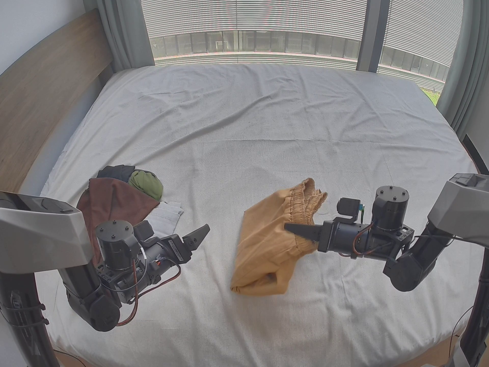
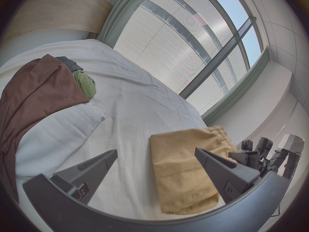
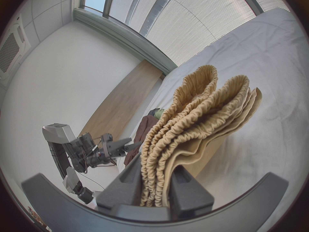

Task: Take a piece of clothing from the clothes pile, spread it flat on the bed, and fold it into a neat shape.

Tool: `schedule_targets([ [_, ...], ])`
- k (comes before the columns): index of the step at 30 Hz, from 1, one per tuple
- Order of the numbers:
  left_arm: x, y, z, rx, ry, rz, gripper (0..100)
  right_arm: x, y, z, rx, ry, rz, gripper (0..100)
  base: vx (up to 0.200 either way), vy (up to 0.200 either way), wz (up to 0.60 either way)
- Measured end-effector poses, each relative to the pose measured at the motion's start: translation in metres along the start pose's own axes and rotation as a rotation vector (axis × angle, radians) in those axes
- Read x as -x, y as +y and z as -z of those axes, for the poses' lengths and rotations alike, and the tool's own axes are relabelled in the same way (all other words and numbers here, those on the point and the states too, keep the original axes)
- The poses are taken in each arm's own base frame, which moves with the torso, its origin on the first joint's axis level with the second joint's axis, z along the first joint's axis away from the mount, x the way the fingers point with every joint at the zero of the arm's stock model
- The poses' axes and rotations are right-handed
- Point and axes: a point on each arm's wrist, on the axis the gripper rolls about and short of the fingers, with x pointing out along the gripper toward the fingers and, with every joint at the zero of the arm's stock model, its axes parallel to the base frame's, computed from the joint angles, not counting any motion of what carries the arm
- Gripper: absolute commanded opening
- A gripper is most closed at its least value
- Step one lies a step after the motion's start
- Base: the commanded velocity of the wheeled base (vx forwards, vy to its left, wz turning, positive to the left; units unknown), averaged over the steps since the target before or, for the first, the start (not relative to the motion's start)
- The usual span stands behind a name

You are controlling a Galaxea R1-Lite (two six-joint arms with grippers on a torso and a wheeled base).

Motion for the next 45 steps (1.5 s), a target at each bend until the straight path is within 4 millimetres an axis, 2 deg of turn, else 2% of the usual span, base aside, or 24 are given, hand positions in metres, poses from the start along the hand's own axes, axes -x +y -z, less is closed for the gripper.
schedule_targets([
  [10,0.004,0.003,-0.003,-0.001,-0.005,-0.013,100,-0.018,0.013,-0.038,0.038,-0.041,-0.036,0,0.000,0.000,0.00],
  [22,0.006,0.004,-0.005,-0.019,-0.011,-0.021,100,-0.043,0.019,-0.086,0.067,-0.098,-0.066,0,0.000,0.000,0.00],
  [32,0.006,0.005,-0.005,-0.021,-0.012,-0.022,100,-0.070,0.002,-0.097,0.057,-0.096,-0.060,0,0.000,0.000,0.00],
  [45,0.010,0.003,-0.009,-0.017,-0.023,-0.017,100,-0.095,-0.017,-0.098,0.045,-0.080,-0.053,0,0.000,0.000,0.00],
])
